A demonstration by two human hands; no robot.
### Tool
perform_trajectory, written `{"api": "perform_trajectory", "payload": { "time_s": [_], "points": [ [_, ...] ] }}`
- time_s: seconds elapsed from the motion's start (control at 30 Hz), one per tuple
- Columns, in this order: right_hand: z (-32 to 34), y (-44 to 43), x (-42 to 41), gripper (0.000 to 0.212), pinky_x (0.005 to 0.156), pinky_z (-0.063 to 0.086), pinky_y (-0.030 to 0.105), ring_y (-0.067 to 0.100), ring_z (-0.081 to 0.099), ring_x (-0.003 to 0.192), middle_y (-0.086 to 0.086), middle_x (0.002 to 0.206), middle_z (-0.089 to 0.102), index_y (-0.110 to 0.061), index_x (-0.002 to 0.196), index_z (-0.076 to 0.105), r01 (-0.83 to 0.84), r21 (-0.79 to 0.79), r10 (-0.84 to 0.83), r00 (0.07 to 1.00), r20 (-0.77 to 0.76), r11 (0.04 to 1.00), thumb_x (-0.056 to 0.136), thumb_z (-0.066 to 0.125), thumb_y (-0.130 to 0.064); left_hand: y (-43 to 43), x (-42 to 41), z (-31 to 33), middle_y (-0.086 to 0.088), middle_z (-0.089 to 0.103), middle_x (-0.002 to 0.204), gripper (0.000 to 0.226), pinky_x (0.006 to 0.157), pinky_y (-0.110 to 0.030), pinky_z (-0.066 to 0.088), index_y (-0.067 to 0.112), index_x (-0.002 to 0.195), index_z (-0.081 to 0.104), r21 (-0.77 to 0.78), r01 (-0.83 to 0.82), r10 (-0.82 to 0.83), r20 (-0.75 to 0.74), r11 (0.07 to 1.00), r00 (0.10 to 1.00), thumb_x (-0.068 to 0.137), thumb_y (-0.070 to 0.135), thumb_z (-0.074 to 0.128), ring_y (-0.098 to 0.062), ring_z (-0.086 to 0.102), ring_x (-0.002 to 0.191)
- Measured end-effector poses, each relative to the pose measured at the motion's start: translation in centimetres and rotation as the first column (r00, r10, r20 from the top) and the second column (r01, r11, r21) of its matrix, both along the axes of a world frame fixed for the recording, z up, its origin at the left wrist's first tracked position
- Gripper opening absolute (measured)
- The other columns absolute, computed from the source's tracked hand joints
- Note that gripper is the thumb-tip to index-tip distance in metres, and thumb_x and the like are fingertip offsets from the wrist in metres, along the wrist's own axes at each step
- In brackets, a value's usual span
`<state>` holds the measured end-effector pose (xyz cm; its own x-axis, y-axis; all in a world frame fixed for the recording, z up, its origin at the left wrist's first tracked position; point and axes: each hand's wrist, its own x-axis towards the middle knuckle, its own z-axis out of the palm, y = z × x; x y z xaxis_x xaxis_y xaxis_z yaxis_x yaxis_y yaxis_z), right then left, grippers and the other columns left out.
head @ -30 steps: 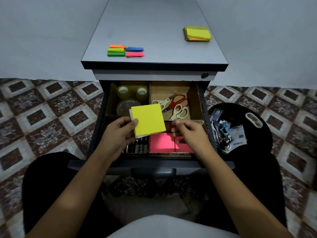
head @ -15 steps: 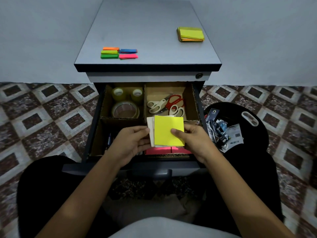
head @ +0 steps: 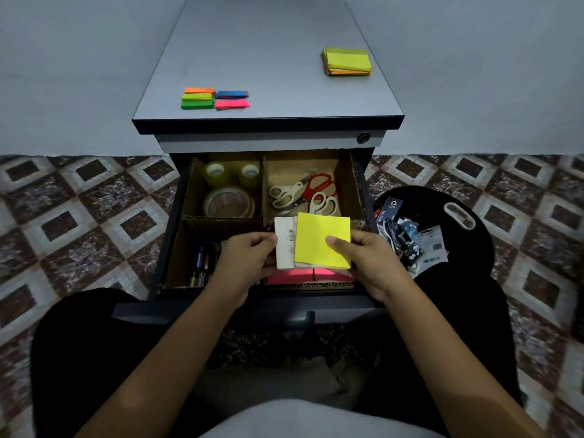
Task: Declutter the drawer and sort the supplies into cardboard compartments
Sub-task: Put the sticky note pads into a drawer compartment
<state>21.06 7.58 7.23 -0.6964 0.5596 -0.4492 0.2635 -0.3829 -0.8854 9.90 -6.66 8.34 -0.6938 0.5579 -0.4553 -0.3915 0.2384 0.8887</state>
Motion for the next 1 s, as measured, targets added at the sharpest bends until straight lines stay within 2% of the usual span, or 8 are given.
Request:
{"api": "perform_trajectory", "payload": {
  "time_s": [0.1,0.23,0.4,0.47,0.57,0.67,0.87,1.0],
  "points": [
    [0.2,0.2,0.0,0.006,0.063,0.059,0.026,0.018,0.066,0.082,0.006,0.091,0.069,-0.012,0.091,0.064,0.02,-0.052,-0.02,1.0,0.0,0.998,0.09,0.058,-0.009,0.1,0.1,0.4,-0.011,0.069,0.096,0.015,0.066,-0.028,0.058,0.005,0.103,0.062,0.023,0.036,-0.036,0.03,0.999,0.999,0.095,0.009,0.05,-0.019,0.068,0.085],
    [0.8,1.1,-0.1,0.008,0.058,0.059,0.025,0.016,0.065,0.073,0.005,0.085,0.067,-0.012,0.086,0.062,0.119,-0.004,-0.119,0.993,-0.014,0.993,0.09,0.058,-0.007,0.3,0.1,0.7,-0.008,0.069,0.088,0.012,0.059,-0.022,0.058,0.008,0.09,0.061,0.014,0.024,-0.025,0.049,1.0,0.999,0.094,0.004,0.05,-0.015,0.067,0.077],
    [1.3,3.0,-0.3,0.006,0.049,0.053,0.019,0.015,0.062,0.072,0.006,0.084,0.065,-0.01,0.085,0.06,0.256,-0.004,-0.255,0.964,-0.077,0.967,0.089,0.059,-0.007,0.5,0.0,0.6,-0.012,0.067,0.088,0.008,0.054,-0.022,0.057,0.0,0.095,0.058,-0.07,0.089,-0.084,0.073,0.994,0.994,0.093,0.002,0.051,-0.017,0.066,0.075],
    [1.1,3.3,-0.5,0.006,0.05,0.053,0.019,0.016,0.062,0.073,0.006,0.085,0.065,-0.01,0.084,0.06,0.285,-0.008,-0.284,0.954,-0.093,0.959,0.089,0.059,-0.007,0.9,0.3,0.7,-0.013,0.066,0.086,0.007,0.054,-0.024,0.058,-0.003,0.098,0.056,-0.097,0.123,-0.114,0.087,0.988,0.99,0.093,0.0,0.051,-0.018,0.065,0.073],
    [0.5,3.4,-0.8,0.008,0.05,0.053,0.019,0.016,0.062,0.073,0.006,0.084,0.065,-0.011,0.083,0.06,0.299,-0.003,-0.298,0.949,-0.102,0.954,0.089,0.06,-0.007,1.8,0.6,0.7,-0.014,0.064,0.085,0.004,0.053,-0.026,0.057,0.0,0.089,0.053,-0.144,0.154,-0.14,0.103,0.977,0.985,0.092,-0.001,0.052,-0.019,0.064,0.071],
    [0.1,3.4,-1.0,0.006,0.051,0.053,0.019,0.015,0.063,0.073,0.007,0.087,0.065,-0.011,0.085,0.06,0.317,-0.033,-0.318,0.941,-0.118,0.948,0.089,0.059,-0.006,3.0,0.7,0.3,-0.018,0.064,0.095,0.008,0.054,-0.025,0.057,0.002,0.084,0.053,-0.205,0.189,-0.175,0.084,0.96,0.981,0.092,0.0,0.054,-0.019,0.064,0.072],
    [-0.1,3.7,-0.9,0.005,0.048,0.051,0.018,0.007,0.067,0.057,0.01,0.087,0.065,-0.006,0.089,0.059,0.329,-0.1,-0.343,0.923,-0.177,0.939,0.09,0.056,-0.002,5.2,0.9,-1.1,-0.018,0.062,0.094,0.005,0.059,-0.028,0.055,0.0,0.086,0.055,-0.257,0.211,-0.2,0.067,0.943,0.977,0.091,-0.002,0.054,-0.03,0.064,0.088],
    [-0.6,3.8,-0.9,0.004,0.054,0.055,0.021,0.013,0.067,0.065,0.011,0.088,0.066,-0.006,0.09,0.06,0.318,-0.086,-0.328,0.93,-0.165,0.944,0.089,0.057,-0.003,5.6,0.9,-2.7,-0.016,0.06,0.083,0.012,0.065,-0.029,0.055,-0.002,0.083,0.06,-0.337,0.242,-0.251,0.017,0.91,0.968,0.089,-0.006,0.051,-0.025,0.061,0.073]
  ]
}}
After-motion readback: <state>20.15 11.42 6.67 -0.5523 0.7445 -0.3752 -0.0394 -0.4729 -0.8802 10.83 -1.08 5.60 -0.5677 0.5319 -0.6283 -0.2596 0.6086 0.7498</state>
